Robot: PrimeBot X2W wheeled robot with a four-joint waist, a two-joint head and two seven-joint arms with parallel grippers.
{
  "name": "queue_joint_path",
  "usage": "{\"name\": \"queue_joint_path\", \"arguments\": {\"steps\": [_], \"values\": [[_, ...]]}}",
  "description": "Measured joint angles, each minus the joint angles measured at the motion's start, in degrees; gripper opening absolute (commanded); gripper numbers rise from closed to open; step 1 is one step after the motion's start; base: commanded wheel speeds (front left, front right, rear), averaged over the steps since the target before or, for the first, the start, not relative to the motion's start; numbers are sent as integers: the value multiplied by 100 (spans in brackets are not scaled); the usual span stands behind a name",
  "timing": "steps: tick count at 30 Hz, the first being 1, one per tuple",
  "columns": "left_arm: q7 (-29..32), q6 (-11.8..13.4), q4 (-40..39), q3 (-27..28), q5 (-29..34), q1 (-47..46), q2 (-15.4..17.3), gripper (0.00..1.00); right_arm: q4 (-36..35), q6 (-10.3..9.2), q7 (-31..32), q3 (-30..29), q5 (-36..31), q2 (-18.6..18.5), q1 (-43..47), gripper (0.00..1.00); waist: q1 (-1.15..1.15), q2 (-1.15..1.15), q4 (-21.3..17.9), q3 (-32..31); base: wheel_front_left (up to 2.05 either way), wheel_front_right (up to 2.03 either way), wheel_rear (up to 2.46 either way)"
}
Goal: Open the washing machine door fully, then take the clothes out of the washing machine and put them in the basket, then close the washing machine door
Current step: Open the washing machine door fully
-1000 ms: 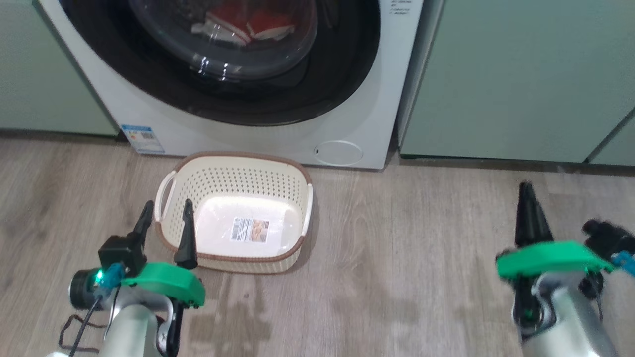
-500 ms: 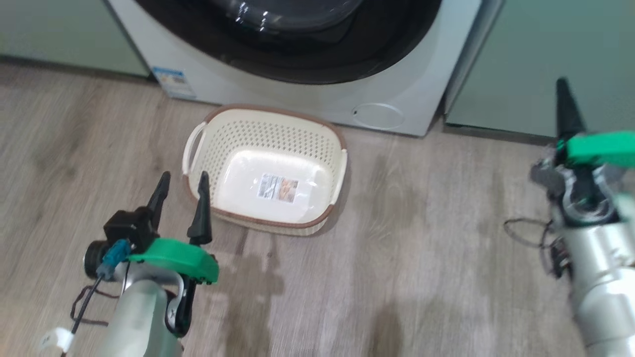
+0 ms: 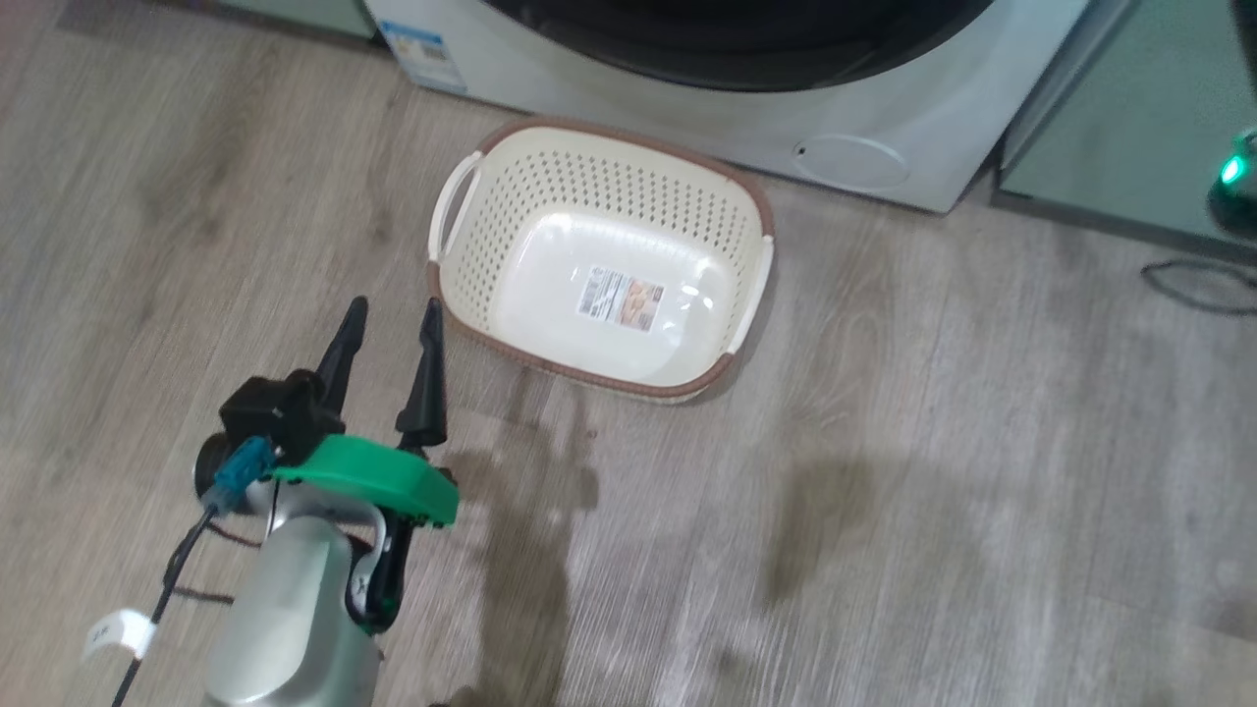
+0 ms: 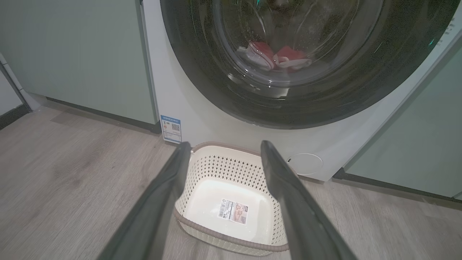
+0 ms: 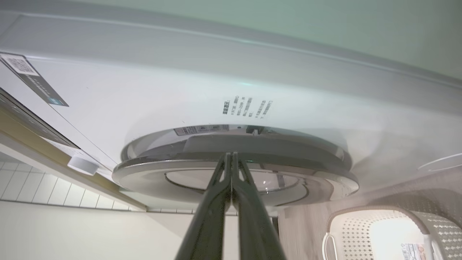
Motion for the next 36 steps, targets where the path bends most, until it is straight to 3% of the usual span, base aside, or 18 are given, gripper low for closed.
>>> {"name": "queue_joint_path", "arguments": {"steps": [6,14,24,36], "values": [[-1,1,-107,-159,-149,-239,-11,100,271,0,567,218,-123,-304,-743,0,0,0,164,335,0,0,0],[-1,2,-147,-348,-275,-406,-30,100,472,0,1053,605,-420,-404,-1649,0,0,0,273,728,0,0,0],[-1,11,-209,-494,-386,-531,-35,100,843,0,1194,956,-811,-485,-2404,0,0,0,360,985,0,0,0],[-1,35,-268,-614,-524,-680,-38,100,1096,0,1191,1155,-968,-403,-2688,0,0,0,449,1139,0,0,0]]}}
